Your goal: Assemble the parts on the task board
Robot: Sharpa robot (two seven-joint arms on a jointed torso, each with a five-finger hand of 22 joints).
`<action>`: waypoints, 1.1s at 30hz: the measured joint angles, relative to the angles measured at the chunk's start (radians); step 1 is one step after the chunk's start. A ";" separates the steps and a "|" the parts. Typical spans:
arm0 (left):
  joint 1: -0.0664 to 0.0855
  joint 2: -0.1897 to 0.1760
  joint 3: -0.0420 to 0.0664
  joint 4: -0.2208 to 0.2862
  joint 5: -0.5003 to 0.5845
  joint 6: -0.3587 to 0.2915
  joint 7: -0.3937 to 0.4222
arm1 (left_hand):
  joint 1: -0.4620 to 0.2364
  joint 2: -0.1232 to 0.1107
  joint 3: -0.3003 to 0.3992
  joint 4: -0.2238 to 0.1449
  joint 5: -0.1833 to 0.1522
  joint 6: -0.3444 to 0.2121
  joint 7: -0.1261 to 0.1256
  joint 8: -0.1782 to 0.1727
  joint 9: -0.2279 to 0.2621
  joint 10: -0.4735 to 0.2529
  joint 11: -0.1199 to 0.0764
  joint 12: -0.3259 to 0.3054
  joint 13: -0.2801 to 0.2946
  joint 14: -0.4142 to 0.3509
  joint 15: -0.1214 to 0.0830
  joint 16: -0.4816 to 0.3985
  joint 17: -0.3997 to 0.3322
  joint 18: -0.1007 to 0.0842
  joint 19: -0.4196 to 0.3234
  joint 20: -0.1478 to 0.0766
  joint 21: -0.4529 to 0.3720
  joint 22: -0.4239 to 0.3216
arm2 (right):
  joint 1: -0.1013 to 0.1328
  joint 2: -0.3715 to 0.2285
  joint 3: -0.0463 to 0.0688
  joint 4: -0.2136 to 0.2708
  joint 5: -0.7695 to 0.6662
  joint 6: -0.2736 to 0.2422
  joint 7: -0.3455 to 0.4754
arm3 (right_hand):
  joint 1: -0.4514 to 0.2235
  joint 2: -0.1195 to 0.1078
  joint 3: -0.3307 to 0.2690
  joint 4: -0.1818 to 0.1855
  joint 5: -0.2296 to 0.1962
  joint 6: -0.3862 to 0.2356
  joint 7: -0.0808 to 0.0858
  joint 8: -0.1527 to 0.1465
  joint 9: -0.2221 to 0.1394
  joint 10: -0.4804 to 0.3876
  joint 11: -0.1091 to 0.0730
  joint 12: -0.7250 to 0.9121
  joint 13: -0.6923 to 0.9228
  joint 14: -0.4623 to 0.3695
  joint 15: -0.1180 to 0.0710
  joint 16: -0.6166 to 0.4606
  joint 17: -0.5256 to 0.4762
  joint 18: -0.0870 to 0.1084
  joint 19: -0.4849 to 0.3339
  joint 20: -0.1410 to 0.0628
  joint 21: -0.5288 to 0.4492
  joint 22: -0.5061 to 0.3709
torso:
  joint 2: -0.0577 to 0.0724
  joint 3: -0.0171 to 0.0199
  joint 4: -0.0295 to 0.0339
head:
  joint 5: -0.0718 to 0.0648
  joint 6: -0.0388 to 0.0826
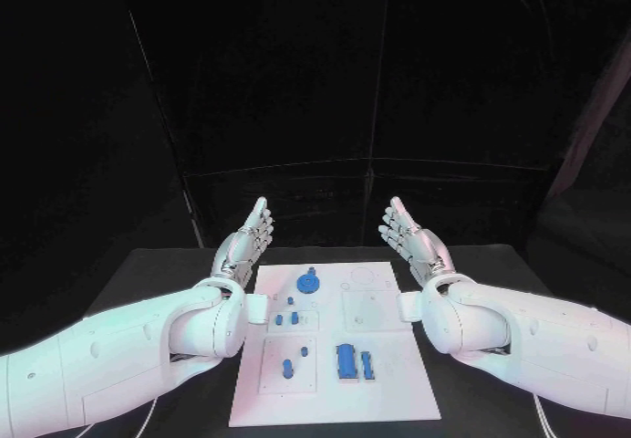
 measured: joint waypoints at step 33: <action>-0.001 -0.002 0.001 0.006 -0.013 -0.083 0.003 | -0.362 0.000 -0.062 0.000 0.000 -0.268 -0.006 0.000 -0.001 -0.276 -0.016 0.000 0.000 -0.249 -0.009 -0.004 -0.001 -0.028 -0.171 -0.061 0.000 -0.073 | 0.000 -0.001 0.000 0.005 0.055 -0.072 0.025 | -0.442 -0.001 0.003 -0.003 0.000 -0.283 -0.013 0.000 -0.001 -0.317 -0.004 -0.004 0.000 -0.293 -0.001 -0.156 -0.356 -0.037 -0.260 -0.025 -0.042 -0.002 | 0.000 0.0003 -0.0003 | 0.000 0.000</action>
